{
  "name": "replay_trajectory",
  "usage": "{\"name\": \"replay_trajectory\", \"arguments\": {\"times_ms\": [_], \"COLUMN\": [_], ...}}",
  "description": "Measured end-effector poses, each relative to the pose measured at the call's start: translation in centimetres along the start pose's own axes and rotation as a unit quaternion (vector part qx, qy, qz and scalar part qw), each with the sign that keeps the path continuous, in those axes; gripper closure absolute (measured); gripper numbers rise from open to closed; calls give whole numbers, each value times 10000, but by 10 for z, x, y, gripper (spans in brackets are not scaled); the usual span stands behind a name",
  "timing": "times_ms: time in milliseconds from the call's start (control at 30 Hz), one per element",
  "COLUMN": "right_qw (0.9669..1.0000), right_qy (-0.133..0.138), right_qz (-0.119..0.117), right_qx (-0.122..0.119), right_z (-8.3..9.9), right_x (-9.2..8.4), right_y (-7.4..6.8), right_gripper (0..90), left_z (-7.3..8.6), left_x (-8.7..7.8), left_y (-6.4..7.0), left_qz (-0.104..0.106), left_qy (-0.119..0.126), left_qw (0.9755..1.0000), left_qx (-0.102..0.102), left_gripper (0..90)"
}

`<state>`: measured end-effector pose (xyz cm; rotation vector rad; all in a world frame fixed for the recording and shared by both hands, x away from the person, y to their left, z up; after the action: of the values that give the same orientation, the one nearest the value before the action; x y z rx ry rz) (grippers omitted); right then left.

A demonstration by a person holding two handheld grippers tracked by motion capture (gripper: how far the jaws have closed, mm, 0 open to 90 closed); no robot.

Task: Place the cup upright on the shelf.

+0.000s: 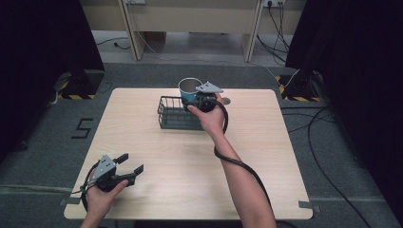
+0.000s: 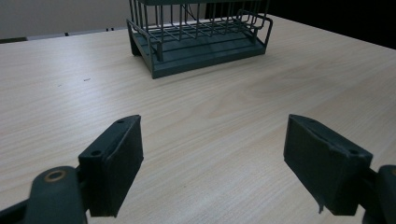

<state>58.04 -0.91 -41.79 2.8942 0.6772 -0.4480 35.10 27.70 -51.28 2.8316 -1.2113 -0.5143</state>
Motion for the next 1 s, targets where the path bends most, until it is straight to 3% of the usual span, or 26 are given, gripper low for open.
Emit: {"name": "replay_trajectory", "arguments": {"times_ms": [300, 1000], "right_qw": [10000, 9980], "right_qy": [-48, -613], "right_qz": [38, 102], "right_qx": [-6, -113], "right_z": [-2, 23], "right_x": [5, 19], "right_y": [1, -3], "right_gripper": [184, 183], "left_z": [0, 0], "left_x": [0, 0], "left_y": [0, -1], "left_qz": [-1, 8], "left_qy": [8, 3], "left_qw": [10000, 10000], "left_qx": [-12, -15], "left_gripper": [193, 193]}}
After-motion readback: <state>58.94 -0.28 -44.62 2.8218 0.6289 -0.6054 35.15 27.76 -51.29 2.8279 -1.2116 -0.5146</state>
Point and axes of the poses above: each handheld gripper's, and its own axes: x roughly forward along the jaws, z roughly out of its underside, y roughly to its right, the point moved 3 cm from there along x, roughly forward along the jaws, and after that the axes turned 12 degrees about z, right-handed, at the moved point
